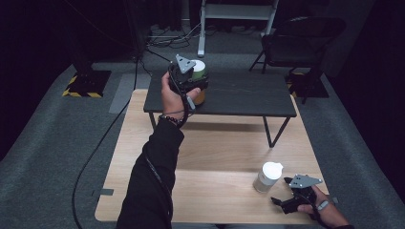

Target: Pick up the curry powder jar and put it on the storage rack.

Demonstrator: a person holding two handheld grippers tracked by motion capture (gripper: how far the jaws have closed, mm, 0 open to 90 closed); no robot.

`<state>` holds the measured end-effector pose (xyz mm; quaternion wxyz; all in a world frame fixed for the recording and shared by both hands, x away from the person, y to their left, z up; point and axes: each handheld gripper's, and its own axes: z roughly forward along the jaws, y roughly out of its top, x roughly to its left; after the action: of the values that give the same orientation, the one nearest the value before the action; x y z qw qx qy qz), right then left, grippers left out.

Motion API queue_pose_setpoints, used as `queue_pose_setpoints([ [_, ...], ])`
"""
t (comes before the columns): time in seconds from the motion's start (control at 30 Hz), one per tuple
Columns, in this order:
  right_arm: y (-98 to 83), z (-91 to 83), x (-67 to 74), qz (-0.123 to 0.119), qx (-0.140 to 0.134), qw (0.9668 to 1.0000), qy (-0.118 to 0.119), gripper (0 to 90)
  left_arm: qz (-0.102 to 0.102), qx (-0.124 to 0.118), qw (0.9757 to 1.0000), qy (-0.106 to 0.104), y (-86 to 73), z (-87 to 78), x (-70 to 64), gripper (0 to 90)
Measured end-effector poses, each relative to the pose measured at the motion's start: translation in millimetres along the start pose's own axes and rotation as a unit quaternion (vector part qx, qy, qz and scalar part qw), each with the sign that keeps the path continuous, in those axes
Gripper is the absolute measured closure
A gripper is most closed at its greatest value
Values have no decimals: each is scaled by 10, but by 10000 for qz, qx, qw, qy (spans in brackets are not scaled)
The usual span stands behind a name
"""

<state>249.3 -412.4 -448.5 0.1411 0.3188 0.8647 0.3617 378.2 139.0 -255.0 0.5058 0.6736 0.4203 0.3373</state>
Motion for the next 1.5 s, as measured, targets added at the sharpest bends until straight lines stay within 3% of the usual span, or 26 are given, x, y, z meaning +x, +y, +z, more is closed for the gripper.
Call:
queue_pose_setpoints([
  [0.3,0,0,0,-1,1,10000,0,0,-236,-79,9996,-114,-56,-13,95,330],
  [0.67,0,0,0,-2,0,10000,2,0,-139,-164,9997,-88,-123,-9,27,306],
  [0.9,0,0,-1,-2,-1,10000,3,0,-217,-164,9996,-80,-149,-51,77,171],
  [1.0,0,0,-1,-4,0,10000,2,0,1,-174,9997,155,-162,-101,8,92],
  [1.1,0,0,-1,-3,1,10000,2,0,73,-252,9993,270,-199,-152,-28,47],
  [1.23,0,0,0,-2,2,10000,2,0,83,-348,9990,263,-257,-222,-8,21],
  [1.4,0,-1,2,2,1,10000,-4,0,267,-408,9980,403,-336,-304,-52,25],
  [1.5,0,0,2,3,1,10000,-4,0,235,-449,9980,372,-379,-346,-38,24],
])
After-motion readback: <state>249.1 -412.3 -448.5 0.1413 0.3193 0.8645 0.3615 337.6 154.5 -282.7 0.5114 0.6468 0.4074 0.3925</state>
